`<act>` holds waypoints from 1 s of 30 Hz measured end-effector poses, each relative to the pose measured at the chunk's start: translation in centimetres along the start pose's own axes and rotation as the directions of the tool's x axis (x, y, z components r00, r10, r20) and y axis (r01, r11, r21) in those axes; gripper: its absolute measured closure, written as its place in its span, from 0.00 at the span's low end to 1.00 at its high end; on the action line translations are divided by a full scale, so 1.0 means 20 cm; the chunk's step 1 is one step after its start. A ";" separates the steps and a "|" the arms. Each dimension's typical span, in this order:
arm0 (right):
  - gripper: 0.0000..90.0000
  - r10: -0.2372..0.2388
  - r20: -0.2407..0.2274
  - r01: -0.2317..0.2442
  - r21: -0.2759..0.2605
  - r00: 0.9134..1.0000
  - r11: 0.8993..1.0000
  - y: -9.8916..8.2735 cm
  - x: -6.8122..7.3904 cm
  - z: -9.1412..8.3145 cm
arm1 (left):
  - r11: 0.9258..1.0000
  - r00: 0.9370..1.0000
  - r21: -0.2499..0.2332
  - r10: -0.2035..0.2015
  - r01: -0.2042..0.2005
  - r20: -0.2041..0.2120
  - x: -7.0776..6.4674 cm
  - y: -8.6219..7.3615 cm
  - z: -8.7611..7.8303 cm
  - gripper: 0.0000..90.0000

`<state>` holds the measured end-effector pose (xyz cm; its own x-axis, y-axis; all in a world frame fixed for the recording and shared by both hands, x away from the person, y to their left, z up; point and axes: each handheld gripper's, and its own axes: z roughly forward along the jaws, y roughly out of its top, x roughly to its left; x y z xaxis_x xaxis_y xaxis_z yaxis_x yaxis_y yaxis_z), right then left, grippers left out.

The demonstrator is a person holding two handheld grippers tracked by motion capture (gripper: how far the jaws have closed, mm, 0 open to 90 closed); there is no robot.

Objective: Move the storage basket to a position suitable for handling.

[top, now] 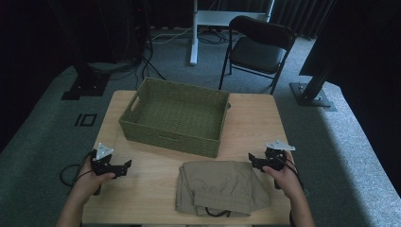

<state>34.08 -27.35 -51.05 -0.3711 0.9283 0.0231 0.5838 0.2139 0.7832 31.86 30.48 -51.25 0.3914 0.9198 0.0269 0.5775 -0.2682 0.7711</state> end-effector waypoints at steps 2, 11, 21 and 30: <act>0.14 -0.006 -0.007 0.006 -0.008 1.000 1.000 0.02 0.02 0.00 | 1.000 1.000 -0.012 0.004 -0.004 0.011 0.01 0.03 0.00 0.03; 0.14 -0.025 -0.039 0.023 -0.038 0.999 0.999 0.13 0.09 0.02 | 0.998 1.000 -0.066 0.003 -0.002 0.009 0.08 0.18 0.00 0.03; 0.15 -0.056 -0.070 0.051 -0.065 0.996 0.997 0.23 0.16 0.03 | 0.994 1.000 -0.109 0.022 -0.020 0.014 0.12 0.33 0.01 0.03; 0.15 -0.077 -0.082 0.070 -0.085 0.994 0.994 0.31 0.22 0.04 | 0.991 1.000 -0.137 0.012 -0.009 0.023 0.19 0.45 0.05 0.03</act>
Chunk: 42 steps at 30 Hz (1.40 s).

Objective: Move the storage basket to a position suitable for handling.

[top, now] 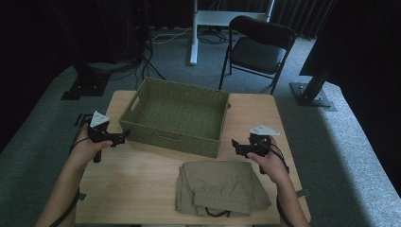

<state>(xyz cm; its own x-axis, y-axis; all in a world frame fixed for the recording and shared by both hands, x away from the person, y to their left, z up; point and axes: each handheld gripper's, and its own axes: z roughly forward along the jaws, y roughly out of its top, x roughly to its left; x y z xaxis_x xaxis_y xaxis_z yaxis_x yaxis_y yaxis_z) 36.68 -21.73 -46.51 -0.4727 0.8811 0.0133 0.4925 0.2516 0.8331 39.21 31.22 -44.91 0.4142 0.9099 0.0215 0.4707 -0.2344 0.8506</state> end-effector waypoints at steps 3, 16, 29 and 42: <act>0.15 0.001 -0.008 -0.001 -0.006 1.000 1.000 0.02 0.01 0.01 | 1.000 1.000 0.004 0.025 -0.025 -0.008 0.02 0.04 0.01 0.03; 0.15 -0.007 -0.031 0.007 -0.020 1.000 1.000 0.12 0.10 0.09 | 0.999 1.000 -0.024 0.024 -0.024 -0.005 0.10 0.16 0.12 0.09; 0.34 0.021 -0.050 -0.022 -0.024 0.999 0.999 0.21 0.17 0.17 | 0.999 0.998 -0.037 -0.015 0.013 -0.061 0.17 0.15 0.26 0.40; 0.50 0.029 -0.025 -0.029 0.020 0.999 0.999 0.17 0.22 0.26 | 0.997 0.994 0.046 -0.063 0.067 -0.085 0.13 0.08 0.35 0.72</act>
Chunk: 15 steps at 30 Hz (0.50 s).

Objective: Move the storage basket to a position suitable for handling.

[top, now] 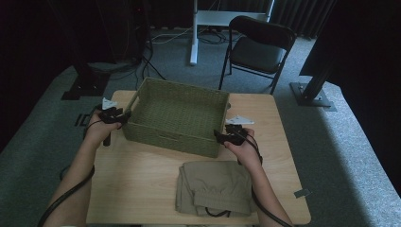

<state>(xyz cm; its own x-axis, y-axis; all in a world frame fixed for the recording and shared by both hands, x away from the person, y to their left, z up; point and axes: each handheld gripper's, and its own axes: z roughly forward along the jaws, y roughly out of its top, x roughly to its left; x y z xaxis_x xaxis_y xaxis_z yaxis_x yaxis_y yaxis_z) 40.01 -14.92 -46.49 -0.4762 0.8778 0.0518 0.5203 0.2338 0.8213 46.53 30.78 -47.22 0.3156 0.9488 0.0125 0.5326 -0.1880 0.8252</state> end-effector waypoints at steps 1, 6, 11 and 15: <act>0.51 -0.009 0.007 0.009 -0.002 1.000 1.000 0.00 0.00 0.00 | 1.000 1.000 0.003 0.009 -0.009 -0.003 -0.01 0.00 0.00 0.78; 0.60 -0.003 0.028 0.002 0.019 1.000 1.000 0.01 0.04 0.00 | 1.000 1.000 0.019 0.006 -0.005 -0.030 -0.04 0.01 0.00 0.93; 0.63 -0.001 0.058 -0.001 0.027 0.998 1.000 0.02 0.05 0.00 | 0.999 0.998 0.000 -0.033 0.033 -0.047 -0.06 -0.01 -0.01 0.94; 0.65 0.006 0.064 -0.008 0.030 0.998 1.000 0.02 0.04 0.00 | 0.999 0.997 0.007 -0.038 0.039 -0.062 -0.09 -0.02 -0.03 0.94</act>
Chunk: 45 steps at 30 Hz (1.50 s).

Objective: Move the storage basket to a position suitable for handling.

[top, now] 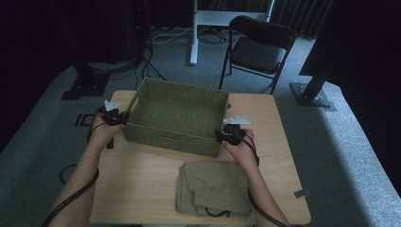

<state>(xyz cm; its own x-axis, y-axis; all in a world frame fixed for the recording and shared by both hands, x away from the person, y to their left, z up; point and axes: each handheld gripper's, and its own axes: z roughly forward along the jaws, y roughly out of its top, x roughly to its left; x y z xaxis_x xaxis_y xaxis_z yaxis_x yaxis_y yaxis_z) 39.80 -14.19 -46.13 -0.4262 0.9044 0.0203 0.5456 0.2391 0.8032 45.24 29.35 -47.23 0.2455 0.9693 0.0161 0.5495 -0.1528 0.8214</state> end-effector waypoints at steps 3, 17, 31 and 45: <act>0.67 0.013 0.009 -0.013 0.004 1.000 1.000 0.00 -0.01 0.00 | 1.000 1.000 0.000 -0.008 0.008 -0.008 -0.02 -0.02 -0.02 0.94; 0.77 0.049 0.037 -0.049 0.012 0.998 0.999 0.00 -0.07 -0.01 | 0.999 0.998 0.002 -0.052 0.052 -0.038 -0.13 -0.09 -0.13 0.94; 0.81 0.067 0.038 -0.068 0.020 0.997 0.997 -0.01 -0.08 -0.03 | 0.996 0.996 0.006 -0.084 0.084 -0.039 -0.18 -0.17 -0.24 0.92; 0.82 0.087 0.026 -0.088 0.022 0.996 0.996 -0.04 -0.07 -0.06 | 0.996 0.996 0.005 -0.086 0.087 -0.031 -0.19 -0.19 -0.27 0.92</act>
<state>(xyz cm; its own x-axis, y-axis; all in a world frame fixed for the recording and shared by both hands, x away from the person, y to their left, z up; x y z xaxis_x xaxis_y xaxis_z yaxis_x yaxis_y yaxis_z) 39.07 -16.03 -46.03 -0.3583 0.9306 0.0750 0.5964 0.1663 0.7853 38.00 27.32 -47.30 0.1722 0.9844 -0.0371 0.5730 -0.0694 0.8166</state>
